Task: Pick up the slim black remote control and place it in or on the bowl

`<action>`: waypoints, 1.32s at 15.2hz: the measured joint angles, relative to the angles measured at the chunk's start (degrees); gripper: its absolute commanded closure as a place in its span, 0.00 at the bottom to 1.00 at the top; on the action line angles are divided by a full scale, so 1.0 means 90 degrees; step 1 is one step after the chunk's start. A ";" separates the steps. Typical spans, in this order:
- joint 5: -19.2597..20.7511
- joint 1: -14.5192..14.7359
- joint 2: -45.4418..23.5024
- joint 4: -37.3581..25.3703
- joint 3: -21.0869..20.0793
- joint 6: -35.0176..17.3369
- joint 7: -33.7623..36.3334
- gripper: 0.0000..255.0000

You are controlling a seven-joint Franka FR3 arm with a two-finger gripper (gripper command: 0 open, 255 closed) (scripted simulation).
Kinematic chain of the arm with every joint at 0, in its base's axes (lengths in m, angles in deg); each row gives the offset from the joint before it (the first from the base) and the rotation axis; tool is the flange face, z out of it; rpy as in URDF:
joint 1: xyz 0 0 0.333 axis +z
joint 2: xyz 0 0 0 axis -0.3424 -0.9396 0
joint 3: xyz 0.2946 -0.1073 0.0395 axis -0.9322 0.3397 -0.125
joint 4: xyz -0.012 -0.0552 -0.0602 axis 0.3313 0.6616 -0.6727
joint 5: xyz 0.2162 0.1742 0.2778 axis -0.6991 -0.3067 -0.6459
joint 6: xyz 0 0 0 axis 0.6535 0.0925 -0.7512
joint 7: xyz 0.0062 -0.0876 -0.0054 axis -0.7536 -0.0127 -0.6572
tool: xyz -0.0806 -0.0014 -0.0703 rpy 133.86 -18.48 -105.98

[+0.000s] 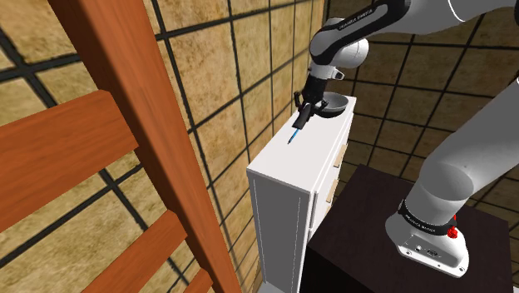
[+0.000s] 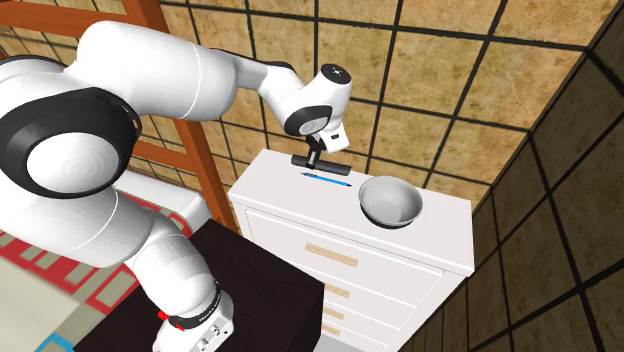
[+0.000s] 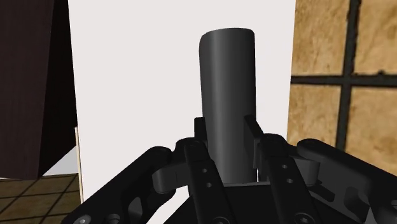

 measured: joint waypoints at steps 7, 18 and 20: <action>0.0146 -0.0045 0.0233 -0.0392 0.0009 0.0604 0.0199 1.00; 0.0307 -0.0482 -0.0422 -0.1415 0.0729 0.1268 -0.0730 1.00; 0.0304 -0.0595 -0.0685 -0.1729 0.0911 0.1408 -0.1007 1.00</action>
